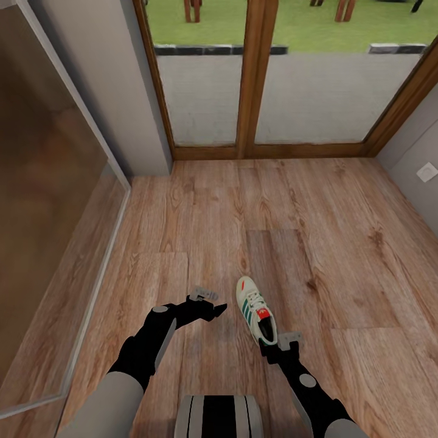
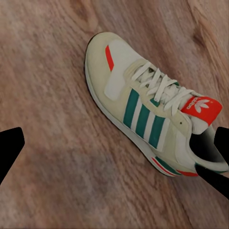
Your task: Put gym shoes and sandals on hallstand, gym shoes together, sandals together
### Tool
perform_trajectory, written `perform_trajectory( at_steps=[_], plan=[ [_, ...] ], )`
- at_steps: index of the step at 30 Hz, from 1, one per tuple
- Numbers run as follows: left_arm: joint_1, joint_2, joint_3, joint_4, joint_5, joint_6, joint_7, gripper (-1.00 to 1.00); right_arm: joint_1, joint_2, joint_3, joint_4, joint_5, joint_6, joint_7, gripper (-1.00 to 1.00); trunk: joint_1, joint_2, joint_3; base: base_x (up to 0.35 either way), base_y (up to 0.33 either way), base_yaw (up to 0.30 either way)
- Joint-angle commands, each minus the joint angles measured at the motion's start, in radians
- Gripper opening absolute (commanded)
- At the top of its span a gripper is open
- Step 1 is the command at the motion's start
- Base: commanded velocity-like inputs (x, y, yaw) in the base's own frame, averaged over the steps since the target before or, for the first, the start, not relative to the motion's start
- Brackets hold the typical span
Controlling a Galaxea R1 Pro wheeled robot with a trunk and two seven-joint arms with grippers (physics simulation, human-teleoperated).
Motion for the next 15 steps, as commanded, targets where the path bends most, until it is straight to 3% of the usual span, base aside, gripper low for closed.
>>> perform_trajectory(
  at_steps=[1, 15],
  plan=[
    [0.0, -0.001, 0.001, -0.002, -0.009, 0.003, -0.006, 1.0, 0.0, 0.001, -0.008, 0.0, 0.006, -0.003, 0.007, 1.0, 0.0, 0.0, -0.001, 0.011, 0.0, 0.0],
    [0.0, 0.0, 0.002, -0.003, -0.009, 0.003, -0.006, 1.0, 0.0, 0.001, -0.008, 0.0, 0.005, -0.004, 0.007, 1.0, 0.0, 0.0, -0.001, 0.002, 0.0, 0.0]
  ],
)
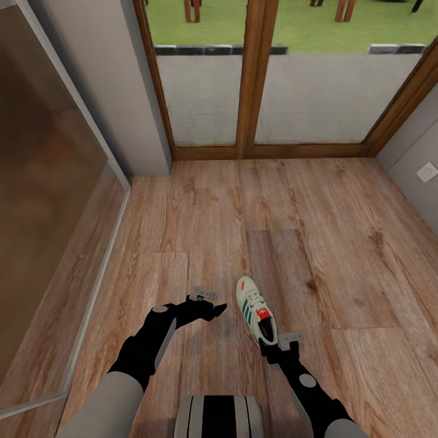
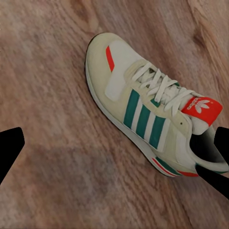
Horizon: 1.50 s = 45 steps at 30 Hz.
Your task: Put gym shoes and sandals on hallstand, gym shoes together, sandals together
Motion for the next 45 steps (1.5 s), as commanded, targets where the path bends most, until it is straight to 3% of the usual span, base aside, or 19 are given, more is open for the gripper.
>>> perform_trajectory(
  at_steps=[1, 8, 13, 45],
  plan=[
    [0.0, 0.0, 0.002, -0.002, -0.009, 0.003, -0.005, 1.0, 0.0, 0.001, -0.008, 0.0, 0.006, -0.003, 0.007, 1.0, 0.0, 0.0, -0.001, 0.0, 0.0, 0.0],
    [0.0, 0.0, 0.001, -0.003, -0.009, 0.004, -0.005, 1.0, 0.0, 0.001, -0.008, 0.0, 0.006, -0.004, 0.007, 1.0, 0.0, 0.0, -0.001, 0.0, 0.0, 0.0],
    [-0.001, 0.0, 0.001, -0.002, -0.009, 0.004, -0.005, 1.0, 0.0, 0.002, -0.008, 0.0, 0.006, -0.003, 0.006, 1.0, 0.002, -0.001, -0.021, 0.0, 0.0, 0.0],
    [0.001, 0.0, 0.001, -0.002, -0.009, 0.002, -0.003, 1.0, 0.0, 0.001, -0.008, -0.001, 0.006, -0.005, 0.006, 1.0, 0.003, -0.002, -0.035, 0.0, 0.0, 0.0]
  ],
)
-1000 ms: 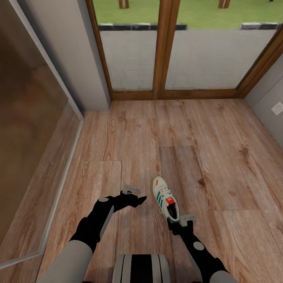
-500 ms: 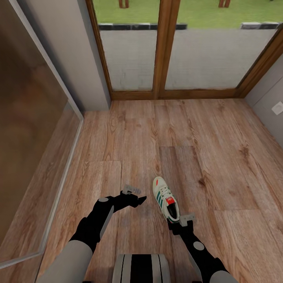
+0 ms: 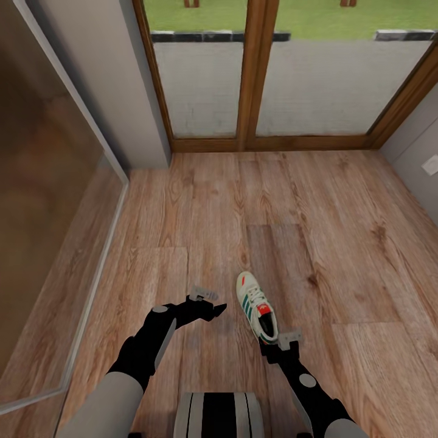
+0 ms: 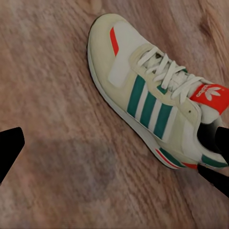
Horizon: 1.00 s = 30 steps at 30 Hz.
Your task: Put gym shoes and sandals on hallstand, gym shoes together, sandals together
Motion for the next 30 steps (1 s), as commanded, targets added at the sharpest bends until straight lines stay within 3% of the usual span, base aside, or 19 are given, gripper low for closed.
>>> perform_trajectory(
  at_steps=[1, 5, 30],
  plan=[
    [-0.001, -0.001, 0.002, -0.002, -0.009, 0.003, -0.006, 1.0, 0.0, 0.001, -0.008, 0.0, 0.006, -0.004, 0.007, 1.0, 0.0, 0.0, -0.005, 0.0, 0.0, 0.0],
    [-0.002, -0.001, 0.002, -0.002, -0.009, 0.003, -0.006, 1.0, 0.0, 0.001, -0.008, 0.0, 0.006, -0.004, 0.007, 1.0, 0.002, -0.001, -0.02, 0.0, 0.0, 0.0],
    [0.0, -0.001, 0.003, -0.003, -0.009, 0.002, -0.006, 1.0, 0.0, 0.001, -0.008, 0.001, 0.006, -0.004, 0.007, 1.0, 0.002, -0.001, -0.02, 0.017, 0.008, 0.0]
  ],
)
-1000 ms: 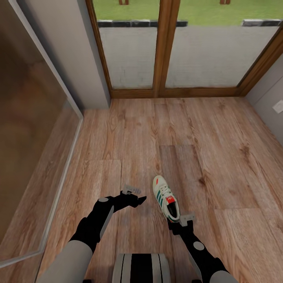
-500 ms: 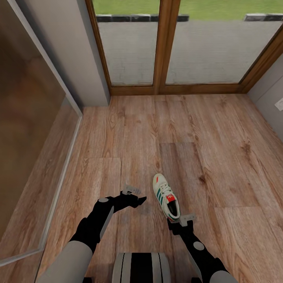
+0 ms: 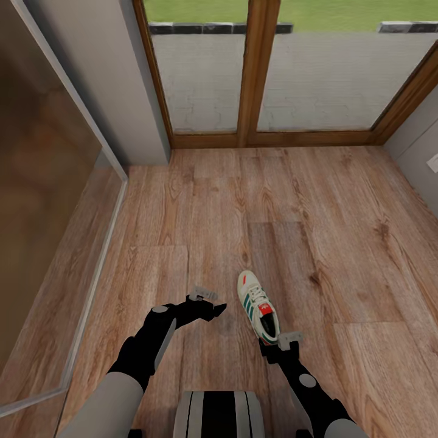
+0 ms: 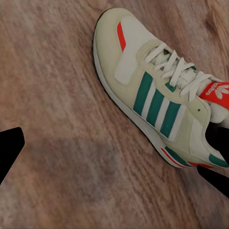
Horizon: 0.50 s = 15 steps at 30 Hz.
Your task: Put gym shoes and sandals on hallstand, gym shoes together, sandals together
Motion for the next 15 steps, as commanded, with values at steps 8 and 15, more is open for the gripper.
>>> perform_trajectory(
  at_steps=[8, 15],
  plan=[
    [0.0, 0.0, 0.002, -0.001, -0.009, 0.003, -0.006, 1.0, 0.0, 0.001, -0.008, 0.0, 0.006, -0.004, 0.007, 1.0, 0.0, 0.0, -0.001, 0.018, 0.001, 0.0],
    [0.0, 0.0, 0.003, 0.0, -0.009, 0.003, -0.006, 1.0, 0.0, 0.001, -0.008, 0.0, 0.006, -0.004, 0.007, 1.0, 0.0, 0.0, -0.001, 0.034, 0.0, 0.0]
  ],
)
